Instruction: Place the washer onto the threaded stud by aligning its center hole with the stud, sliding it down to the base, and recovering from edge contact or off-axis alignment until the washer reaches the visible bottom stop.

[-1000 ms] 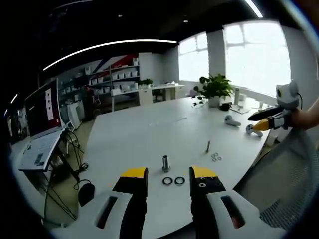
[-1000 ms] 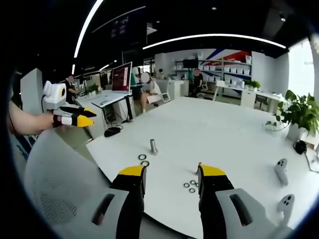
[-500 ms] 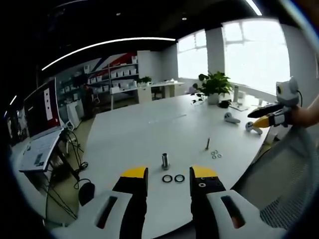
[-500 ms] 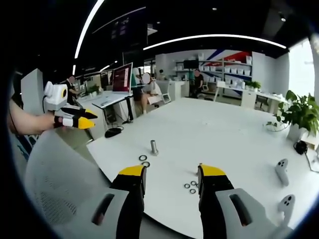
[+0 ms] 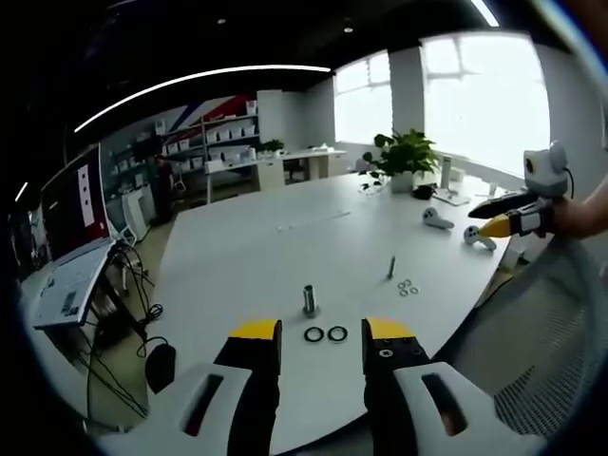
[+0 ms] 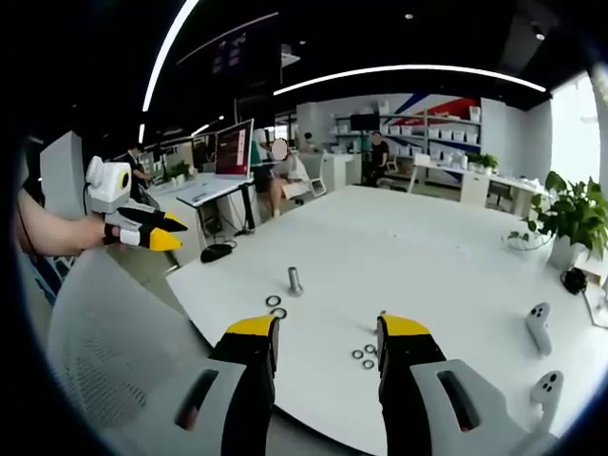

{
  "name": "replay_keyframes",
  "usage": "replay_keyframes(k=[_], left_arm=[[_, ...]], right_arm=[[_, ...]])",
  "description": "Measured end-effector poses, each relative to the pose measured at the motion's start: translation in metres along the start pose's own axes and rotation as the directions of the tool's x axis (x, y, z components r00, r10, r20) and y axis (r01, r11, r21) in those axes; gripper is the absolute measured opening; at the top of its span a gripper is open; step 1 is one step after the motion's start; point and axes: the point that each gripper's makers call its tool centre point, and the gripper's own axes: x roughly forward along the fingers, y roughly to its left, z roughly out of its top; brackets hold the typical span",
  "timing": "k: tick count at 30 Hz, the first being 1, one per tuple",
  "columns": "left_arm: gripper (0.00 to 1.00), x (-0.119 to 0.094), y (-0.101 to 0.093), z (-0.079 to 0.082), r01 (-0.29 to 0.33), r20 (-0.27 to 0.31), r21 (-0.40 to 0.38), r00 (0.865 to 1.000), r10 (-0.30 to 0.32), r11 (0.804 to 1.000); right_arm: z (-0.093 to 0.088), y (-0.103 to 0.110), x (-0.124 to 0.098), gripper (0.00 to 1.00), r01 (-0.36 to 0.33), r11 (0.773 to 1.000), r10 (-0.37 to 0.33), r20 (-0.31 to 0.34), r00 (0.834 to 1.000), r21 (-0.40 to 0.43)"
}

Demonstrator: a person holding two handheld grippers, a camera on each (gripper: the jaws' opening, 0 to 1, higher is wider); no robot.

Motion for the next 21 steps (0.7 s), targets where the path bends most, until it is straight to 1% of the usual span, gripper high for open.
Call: replay_keyframes(k=[1, 3, 8, 13, 21], left_arm=[[0.32, 0.001, -0.002, -0.002, 0.008, -0.012, 0.003, 1.0, -0.008, 1.0], [0.32, 0.001, -0.001, -0.003, 0.003, -0.017, 0.016, 1.0, -0.002, 1.0], [0.32, 0.001, 0.002, -0.006, -0.007, -0.029, 0.0, 1.0, 0.007, 1.0], [0.32, 0.003, -0.002, -0.012, 0.006, -0.063, 0.015, 0.998, -0.005, 1.0], [0.31, 0.003, -0.001, -0.017, 0.004, -0.084, 0.001, 0.996, -0.004, 1.0]], right_arm=[[0.0, 0.0, 0.0, 0.44, 0.0, 1.0, 0.0, 0.002, 1.0, 0.003], [0.0, 0.001, 0.0, 0.44, -0.003, 1.0, 0.003, 0.002, 1.0, 0.002], [0.002, 0.001, 0.0, 0.44, -0.006, 1.0, 0.006, 0.009, 1.0, 0.008], [-0.001, 0.0, 0.0, 0.44, 0.003, 1.0, -0.003, -0.006, 1.0, 0.017], [-0.001, 0.001, 0.0, 0.44, -0.004, 1.0, 0.004, 0.0, 1.0, 0.02]])
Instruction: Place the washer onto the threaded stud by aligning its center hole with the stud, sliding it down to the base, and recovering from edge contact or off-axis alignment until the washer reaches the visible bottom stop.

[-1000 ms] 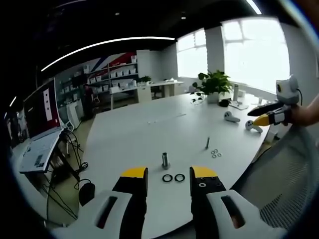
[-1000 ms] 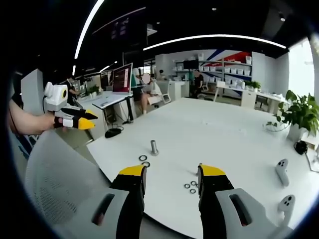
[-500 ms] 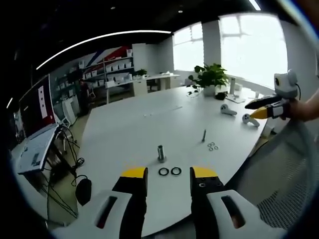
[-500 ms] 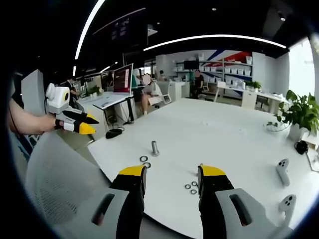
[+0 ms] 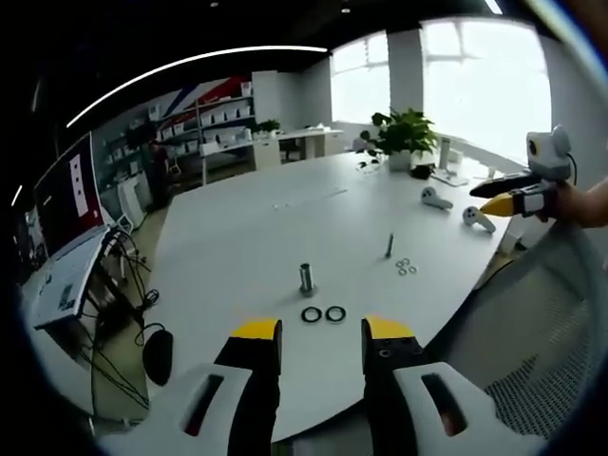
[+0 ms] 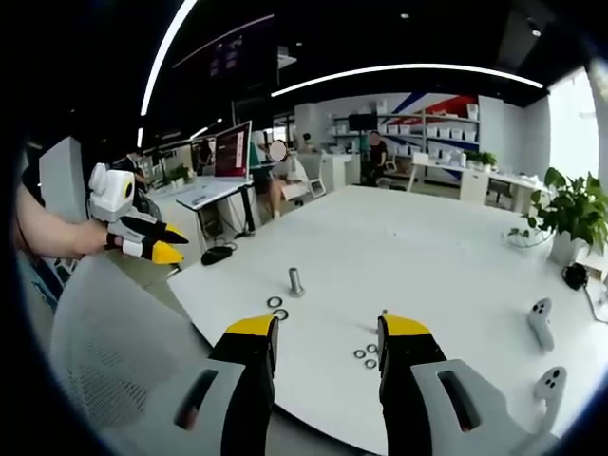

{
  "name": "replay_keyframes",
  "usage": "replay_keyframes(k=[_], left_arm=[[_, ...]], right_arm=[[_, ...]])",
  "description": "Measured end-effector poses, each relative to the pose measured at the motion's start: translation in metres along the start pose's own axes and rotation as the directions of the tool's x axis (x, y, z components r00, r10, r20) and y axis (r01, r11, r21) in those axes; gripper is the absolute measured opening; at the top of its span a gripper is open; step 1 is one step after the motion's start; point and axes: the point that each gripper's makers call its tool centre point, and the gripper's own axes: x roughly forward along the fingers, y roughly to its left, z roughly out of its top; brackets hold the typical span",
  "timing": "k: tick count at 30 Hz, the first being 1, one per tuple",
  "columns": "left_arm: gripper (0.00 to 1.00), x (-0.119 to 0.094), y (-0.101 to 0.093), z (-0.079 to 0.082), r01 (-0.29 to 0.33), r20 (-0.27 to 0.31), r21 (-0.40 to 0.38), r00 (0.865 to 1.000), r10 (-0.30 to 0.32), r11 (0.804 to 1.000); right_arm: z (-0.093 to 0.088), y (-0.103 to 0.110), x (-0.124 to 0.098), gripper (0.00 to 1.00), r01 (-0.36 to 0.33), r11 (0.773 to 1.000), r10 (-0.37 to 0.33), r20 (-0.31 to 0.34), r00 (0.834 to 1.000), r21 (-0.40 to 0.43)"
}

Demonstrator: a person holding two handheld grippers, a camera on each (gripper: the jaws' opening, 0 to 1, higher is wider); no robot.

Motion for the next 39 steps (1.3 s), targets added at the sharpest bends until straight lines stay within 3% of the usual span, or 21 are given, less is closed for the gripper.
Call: replay_keyframes(k=[10, 19, 23, 24, 26, 30, 35, 37, 39], left_arm=[[0.33, 0.0, 0.003, -0.004, -0.018, -0.024, -0.001, 1.0, 0.018, 1.0], [0.35, 0.006, -0.004, -0.014, 0.019, -0.081, 0.032, 0.997, -0.016, 0.999], [0.35, 0.007, -0.001, -0.009, 0.011, -0.069, 0.031, 0.998, -0.009, 0.999], [0.36, 0.009, -0.001, -0.012, 0.016, -0.083, 0.022, 0.996, -0.014, 1.0], [0.38, 0.008, 0.005, -0.025, -0.003, -0.163, 0.06, 0.987, 0.013, 0.998], [0.36, 0.01, -0.002, -0.024, 0.026, -0.159, 0.055, 0.987, -0.017, 0.998], [0.37, 0.014, -0.004, -0.032, 0.067, -0.222, 0.044, 0.973, -0.056, 0.997], [0.35, 0.014, 0.001, -0.033, 0.071, -0.255, 0.086, 0.966, -0.047, 0.994], [0.35, 0.018, 0.005, -0.025, 0.067, -0.238, 0.098, 0.97, -0.043, 0.993]], right_arm=[[-0.005, 0.003, 0.002, 0.44, -0.014, 1.0, 0.013, -0.028, 1.0, -0.005], [-0.006, 0.003, 0.002, 0.44, -0.011, 1.0, 0.011, -0.032, 0.999, -0.007], [-0.006, 0.002, 0.002, 0.44, -0.014, 1.0, 0.014, -0.031, 0.999, -0.009], [-0.005, 0.002, 0.001, 0.44, -0.013, 1.0, 0.013, -0.026, 1.0, -0.004], [-0.004, 0.001, 0.001, 0.44, -0.01, 1.0, 0.01, -0.022, 1.0, 0.0], [-0.002, 0.002, 0.0, 0.44, -0.012, 1.0, 0.012, -0.011, 1.0, 0.003], [-0.001, 0.0, 0.0, 0.44, -0.006, 1.0, 0.007, -0.006, 1.0, 0.011], [-0.001, -0.001, -0.001, 0.44, -0.005, 1.0, 0.005, -0.007, 1.0, 0.008], [-0.001, -0.001, -0.001, 0.44, -0.006, 1.0, 0.006, -0.006, 1.0, 0.014]])
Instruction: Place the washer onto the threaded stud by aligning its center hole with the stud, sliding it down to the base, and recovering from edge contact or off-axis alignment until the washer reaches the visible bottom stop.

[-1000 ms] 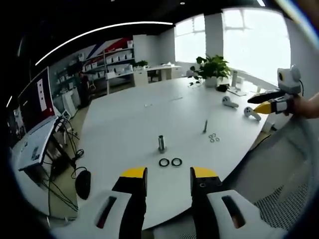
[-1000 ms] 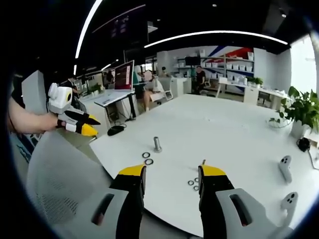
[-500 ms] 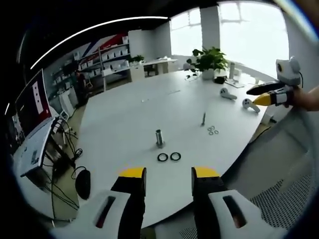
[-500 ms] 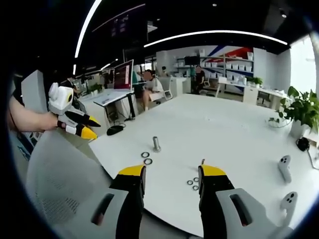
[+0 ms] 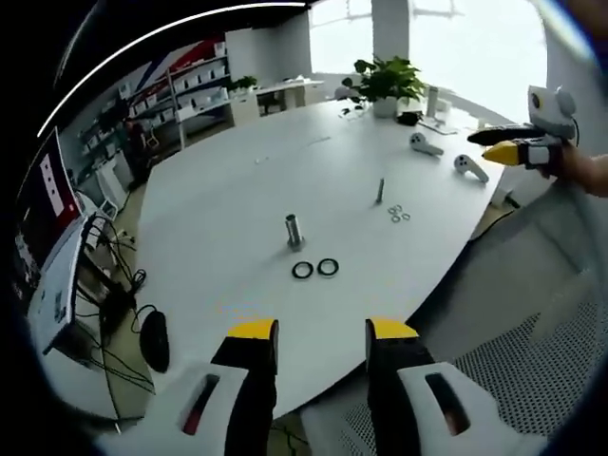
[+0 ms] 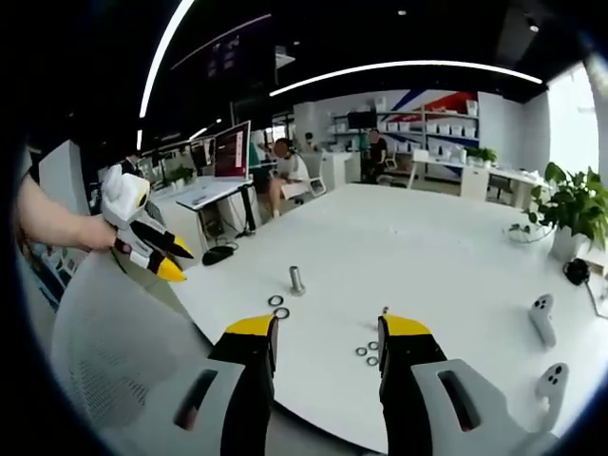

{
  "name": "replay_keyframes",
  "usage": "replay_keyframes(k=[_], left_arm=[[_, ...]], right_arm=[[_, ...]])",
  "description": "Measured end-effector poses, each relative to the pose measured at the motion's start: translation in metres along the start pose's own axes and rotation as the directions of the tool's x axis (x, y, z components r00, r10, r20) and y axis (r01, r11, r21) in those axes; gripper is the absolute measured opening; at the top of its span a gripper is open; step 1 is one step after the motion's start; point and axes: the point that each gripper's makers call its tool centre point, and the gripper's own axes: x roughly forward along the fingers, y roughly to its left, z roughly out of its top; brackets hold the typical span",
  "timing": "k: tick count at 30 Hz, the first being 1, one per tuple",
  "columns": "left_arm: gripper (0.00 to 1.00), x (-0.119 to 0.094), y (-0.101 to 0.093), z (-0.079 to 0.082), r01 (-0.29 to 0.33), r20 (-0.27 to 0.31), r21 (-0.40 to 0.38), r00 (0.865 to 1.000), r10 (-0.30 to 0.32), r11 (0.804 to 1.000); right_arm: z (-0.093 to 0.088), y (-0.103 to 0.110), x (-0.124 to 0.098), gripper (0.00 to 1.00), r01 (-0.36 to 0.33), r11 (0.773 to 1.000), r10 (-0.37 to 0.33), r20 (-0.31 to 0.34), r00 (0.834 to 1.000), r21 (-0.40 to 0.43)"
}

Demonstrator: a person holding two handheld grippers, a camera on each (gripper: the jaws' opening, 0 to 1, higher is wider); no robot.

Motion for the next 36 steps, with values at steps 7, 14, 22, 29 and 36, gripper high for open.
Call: replay_keyframes(k=[7, 14, 22, 29, 36], left_arm=[[0.36, 0.019, 0.01, 0.01, 0.028, -0.009, -0.046, 1.0, -0.029, 0.999], [0.35, 0.042, 0.014, 0.01, 0.045, -0.074, -0.079, 0.996, -0.051, 0.996], [0.35, 0.068, 0.014, 0.007, 0.086, -0.148, -0.02, 0.985, -0.088, 0.996], [0.35, 0.088, 0.024, 0.006, 0.099, -0.202, 0.027, 0.975, -0.092, 0.995], [0.36, 0.106, 0.032, 0.0, 0.107, -0.25, 0.026, 0.963, -0.097, 0.994]], right_arm=[[0.0, 0.0, 0.0, 0.44, 0.001, 1.0, -0.001, 0.002, 1.0, 0.0], [-0.003, 0.001, 0.001, 0.46, -0.004, 1.0, 0.004, -0.013, 1.0, 0.001], [-0.004, 0.001, 0.002, 0.45, -0.004, 1.0, 0.004, -0.018, 1.0, 0.0], [-0.006, 0.002, 0.003, 0.45, -0.005, 1.0, 0.005, -0.029, 1.0, -0.013], [-0.005, -0.002, 0.002, 0.45, 0.01, 1.0, -0.01, -0.025, 1.0, -0.014]])
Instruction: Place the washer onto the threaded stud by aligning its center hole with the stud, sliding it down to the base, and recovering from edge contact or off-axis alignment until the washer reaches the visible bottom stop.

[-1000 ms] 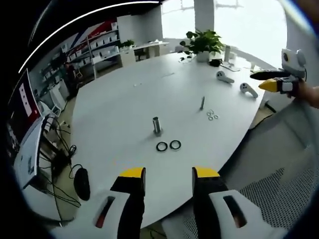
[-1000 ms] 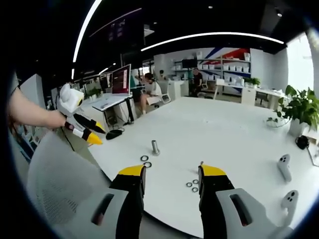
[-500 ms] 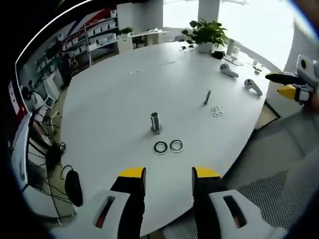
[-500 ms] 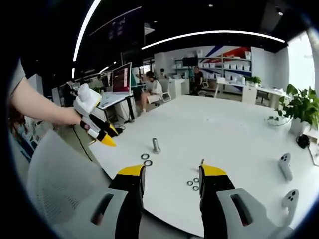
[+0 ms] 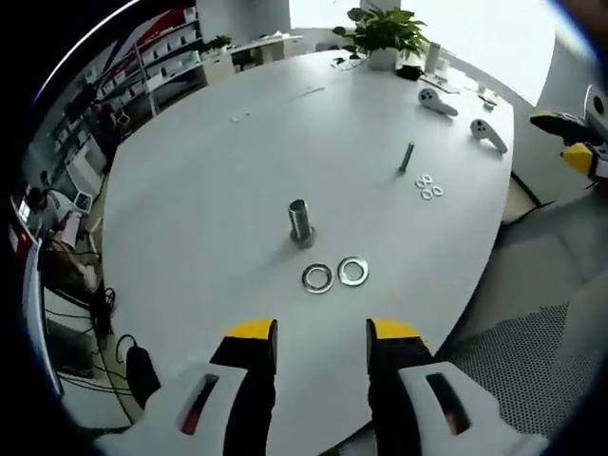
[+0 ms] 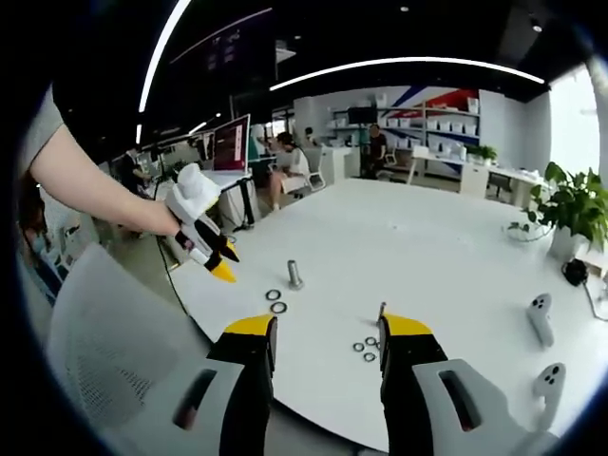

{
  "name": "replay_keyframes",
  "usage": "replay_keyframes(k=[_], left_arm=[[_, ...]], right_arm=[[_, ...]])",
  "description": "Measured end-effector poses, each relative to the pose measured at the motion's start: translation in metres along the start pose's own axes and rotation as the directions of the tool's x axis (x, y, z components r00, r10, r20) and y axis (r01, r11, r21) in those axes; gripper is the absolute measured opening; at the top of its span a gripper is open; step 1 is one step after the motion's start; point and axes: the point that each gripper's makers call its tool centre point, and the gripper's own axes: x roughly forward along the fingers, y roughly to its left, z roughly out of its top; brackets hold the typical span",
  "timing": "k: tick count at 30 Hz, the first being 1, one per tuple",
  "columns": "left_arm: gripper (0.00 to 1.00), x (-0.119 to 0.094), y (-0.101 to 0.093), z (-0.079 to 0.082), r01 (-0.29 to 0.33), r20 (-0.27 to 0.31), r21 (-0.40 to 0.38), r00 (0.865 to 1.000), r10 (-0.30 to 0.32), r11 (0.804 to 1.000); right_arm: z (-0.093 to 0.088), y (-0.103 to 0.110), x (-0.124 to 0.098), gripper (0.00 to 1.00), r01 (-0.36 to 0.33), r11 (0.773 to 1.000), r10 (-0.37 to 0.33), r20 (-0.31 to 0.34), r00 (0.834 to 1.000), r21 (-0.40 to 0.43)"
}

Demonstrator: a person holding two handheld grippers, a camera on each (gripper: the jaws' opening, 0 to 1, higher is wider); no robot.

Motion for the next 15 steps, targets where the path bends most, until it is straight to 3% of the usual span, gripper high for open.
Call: replay_keyframes(k=[7, 9, 11, 15], left_arm=[[0.35, 0.019, 0.004, 0.001, 0.016, -0.034, 0.009, 0.999, -0.016, 1.0], [0.35, 0.023, 0.003, 0.002, 0.031, -0.045, -0.02, 0.998, -0.032, 0.999], [0.35, 0.025, 0.001, 0.008, 0.043, -0.027, -0.063, 0.999, -0.044, 0.997], [0.35, 0.033, 0.0, 0.013, 0.04, -0.029, -0.058, 0.999, -0.042, 0.998]], right_arm=[[-0.003, -0.002, 0.001, 0.45, 0.011, 1.0, -0.011, -0.015, 1.0, 0.0], [-0.003, -0.002, 0.0, 0.45, 0.01, 1.0, -0.011, -0.018, 1.0, -0.001], [-0.003, -0.003, 0.0, 0.45, 0.017, 1.0, -0.017, -0.016, 1.0, -0.003], [-0.003, -0.006, -0.001, 0.45, 0.03, 1.0, -0.03, -0.012, 0.999, 0.002]])
